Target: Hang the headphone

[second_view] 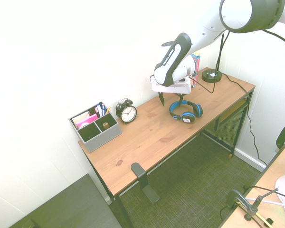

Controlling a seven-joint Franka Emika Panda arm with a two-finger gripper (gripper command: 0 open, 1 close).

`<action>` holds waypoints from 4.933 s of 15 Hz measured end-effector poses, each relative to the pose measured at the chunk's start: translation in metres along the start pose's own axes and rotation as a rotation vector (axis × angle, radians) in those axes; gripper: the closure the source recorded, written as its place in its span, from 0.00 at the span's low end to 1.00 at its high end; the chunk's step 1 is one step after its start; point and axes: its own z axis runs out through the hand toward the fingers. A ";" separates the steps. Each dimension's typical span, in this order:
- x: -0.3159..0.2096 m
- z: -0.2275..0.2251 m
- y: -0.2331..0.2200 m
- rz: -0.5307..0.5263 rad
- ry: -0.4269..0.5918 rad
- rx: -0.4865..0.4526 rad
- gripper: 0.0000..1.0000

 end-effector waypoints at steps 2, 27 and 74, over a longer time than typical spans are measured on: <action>0.001 0.004 -0.001 0.004 -0.003 -0.002 1.00; -0.042 -0.132 0.093 -0.179 -0.082 0.129 1.00; -0.337 0.027 0.318 -1.111 -0.139 -0.078 0.00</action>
